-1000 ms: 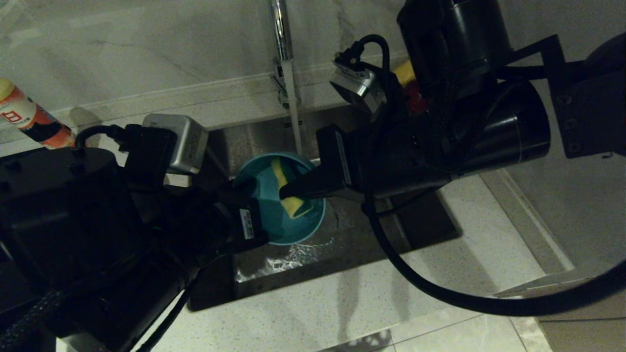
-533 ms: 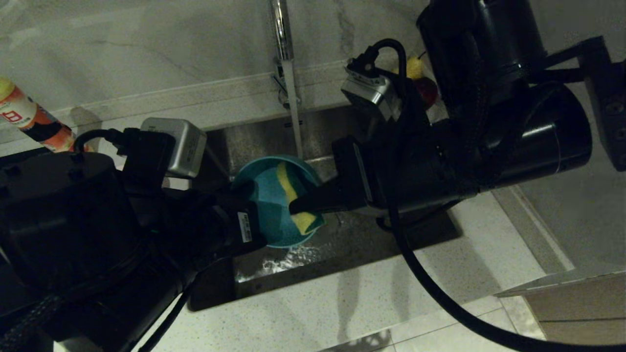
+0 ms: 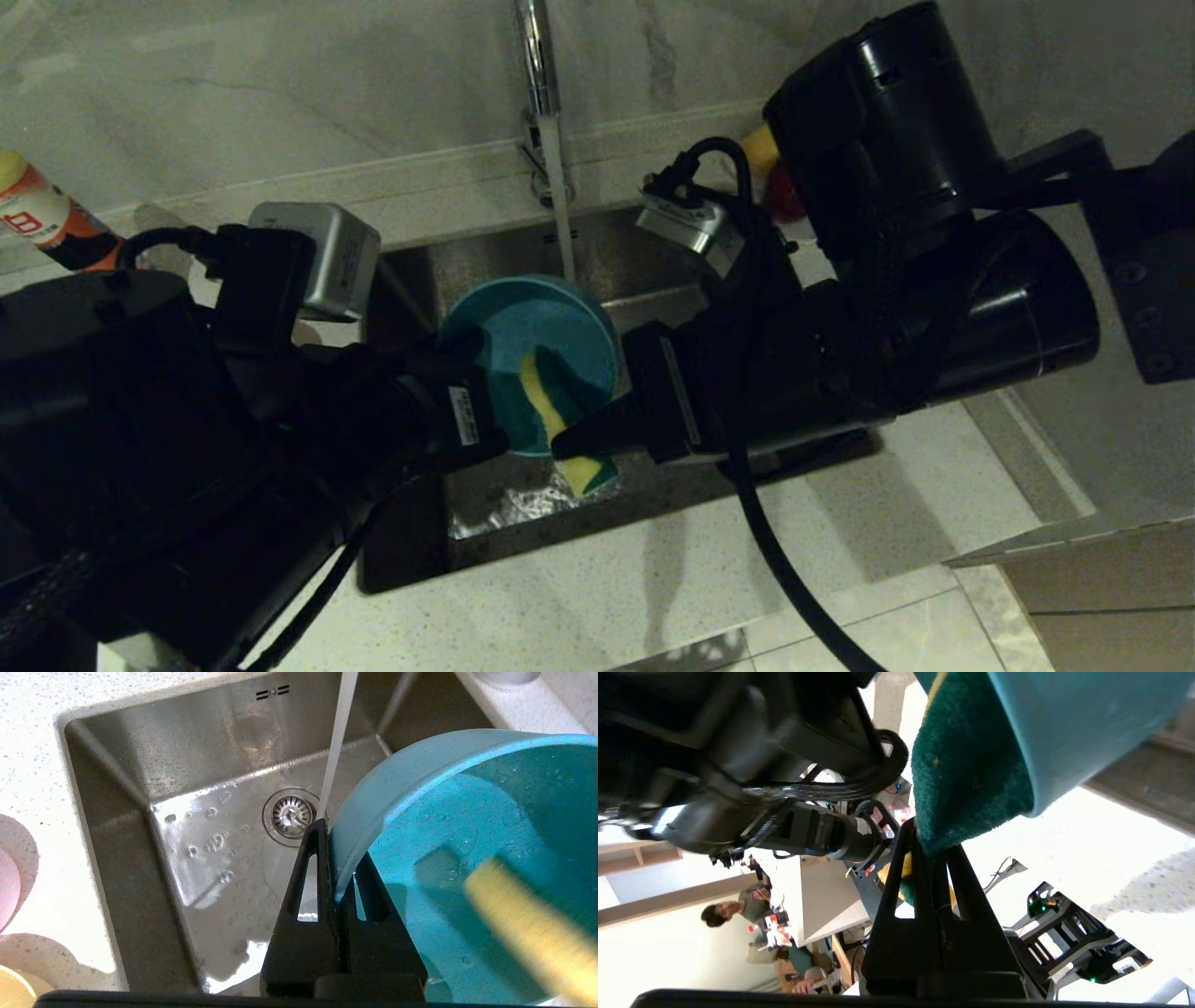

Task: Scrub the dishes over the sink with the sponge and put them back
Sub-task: Wipe the bowl

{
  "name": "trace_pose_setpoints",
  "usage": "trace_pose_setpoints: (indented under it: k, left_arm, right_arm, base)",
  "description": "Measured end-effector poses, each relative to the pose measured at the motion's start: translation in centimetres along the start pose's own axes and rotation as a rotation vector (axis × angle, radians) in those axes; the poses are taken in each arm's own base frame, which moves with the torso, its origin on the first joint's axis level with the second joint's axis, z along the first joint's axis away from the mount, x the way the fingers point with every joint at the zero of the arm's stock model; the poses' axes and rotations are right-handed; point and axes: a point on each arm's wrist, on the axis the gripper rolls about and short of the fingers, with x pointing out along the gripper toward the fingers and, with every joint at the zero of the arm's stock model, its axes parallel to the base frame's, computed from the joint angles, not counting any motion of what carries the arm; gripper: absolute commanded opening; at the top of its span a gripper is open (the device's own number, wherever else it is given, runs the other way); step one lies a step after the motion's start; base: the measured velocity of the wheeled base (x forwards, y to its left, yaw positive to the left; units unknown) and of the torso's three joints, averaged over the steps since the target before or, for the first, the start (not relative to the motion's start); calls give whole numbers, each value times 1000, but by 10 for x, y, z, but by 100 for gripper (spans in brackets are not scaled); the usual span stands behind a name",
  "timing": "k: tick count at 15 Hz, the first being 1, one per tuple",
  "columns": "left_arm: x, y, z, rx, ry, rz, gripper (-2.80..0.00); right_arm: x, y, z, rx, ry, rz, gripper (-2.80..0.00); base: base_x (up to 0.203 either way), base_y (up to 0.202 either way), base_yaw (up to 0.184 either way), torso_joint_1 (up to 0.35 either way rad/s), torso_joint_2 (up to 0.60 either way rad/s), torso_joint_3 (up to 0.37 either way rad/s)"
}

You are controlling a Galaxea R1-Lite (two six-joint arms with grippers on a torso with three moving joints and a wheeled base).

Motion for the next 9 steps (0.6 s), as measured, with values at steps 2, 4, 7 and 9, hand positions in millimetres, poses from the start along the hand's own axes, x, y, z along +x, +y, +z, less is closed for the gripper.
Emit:
trace_pose_setpoints:
  k: [2,4,7,9]
  left_arm:
    - [0,0,1,-10,-8,1,-280]
    - [1,0,3,-21,-23,2,-280]
    - [0,0,3,-20,-26,0,-280]
    - [-1,1,1,-16,-21,0,-280]
  right_arm:
    - [10,1,-2,-4,19,4,-280]
    - [18,3,-1,-15,11,19,-280]
    - [25,4,2,-25,-7,37,-280]
    - [26,5,4,-27,-11,40,-280]
  base:
    - [0,0,0,0,0,0]
    - [0,0,0,0,0,0]
    - [0,0,0,0,0,0]
    - [0,0,0,0,0,0]
